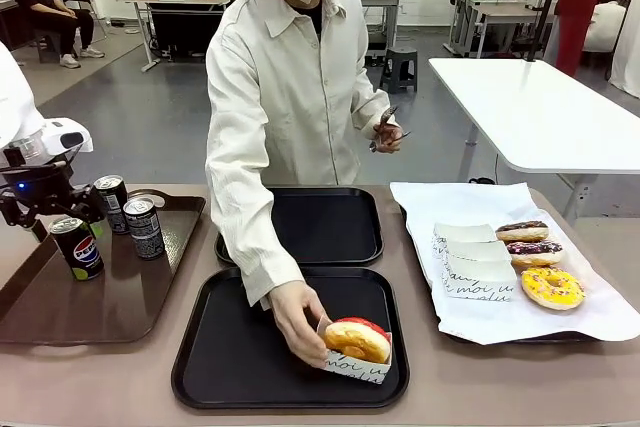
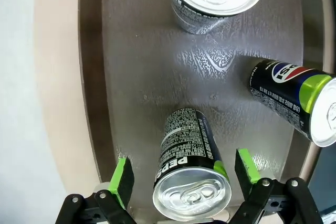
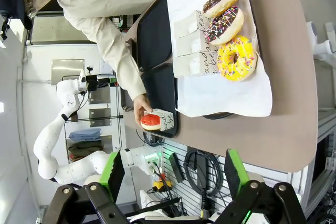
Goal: Set up donuts and drinks on trays.
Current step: Pick up one Pepsi coke and place it on the Flat Tray.
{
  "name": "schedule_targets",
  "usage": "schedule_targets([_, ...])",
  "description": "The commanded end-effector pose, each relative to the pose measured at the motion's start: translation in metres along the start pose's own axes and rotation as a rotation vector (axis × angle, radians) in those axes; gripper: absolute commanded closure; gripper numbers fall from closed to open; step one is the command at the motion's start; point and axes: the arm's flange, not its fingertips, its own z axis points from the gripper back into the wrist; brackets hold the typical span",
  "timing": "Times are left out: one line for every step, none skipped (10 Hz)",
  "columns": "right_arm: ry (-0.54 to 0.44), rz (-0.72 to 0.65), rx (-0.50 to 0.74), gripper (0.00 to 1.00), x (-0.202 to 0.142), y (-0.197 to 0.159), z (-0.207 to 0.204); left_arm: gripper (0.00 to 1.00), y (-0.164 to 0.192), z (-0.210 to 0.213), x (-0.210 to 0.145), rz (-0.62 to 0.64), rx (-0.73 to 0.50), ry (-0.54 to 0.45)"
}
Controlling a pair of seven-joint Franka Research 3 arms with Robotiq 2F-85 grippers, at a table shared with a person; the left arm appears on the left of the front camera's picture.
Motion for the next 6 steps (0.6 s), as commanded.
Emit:
schedule_targets([-0.008, 0.005, 0.022, 0.0, 0.0, -0.0012, 0.0012, 0.0, -0.0046, -0.0055, -0.0004, 0.02, 0.001, 0.009])
schedule_targets([-0.008, 0.005, 0.022, 0.0, 0.0, -0.0012, 0.0012, 0.0, -0.0031, -0.0067, 0.0005, 0.021, 0.0, 0.01])
schedule_targets([-0.008, 0.005, 0.022, 0.0, 0.0, -0.0012, 0.0012, 0.11, -0.0012, -0.0071, 0.0011, 0.037, -0.02, 0.026])
schedule_targets([-0.008, 0.005, 0.022, 0.0, 0.0, -0.0012, 0.0012, 0.53, -0.0014, -0.0062, 0.0011, 0.044, -0.026, 0.045])
schedule_targets([-0.008, 0.005, 0.022, 0.0, 0.0, -0.0012, 0.0012, 0.65, -0.0016, -0.0039, 0.0009, 0.052, -0.03, 0.056])
schedule_targets([-0.008, 0.005, 0.022, 0.0, 0.0, -0.0012, 0.0012, 1.0, -0.0014, -0.0014, 0.0011, 0.053, -0.033, 0.057])
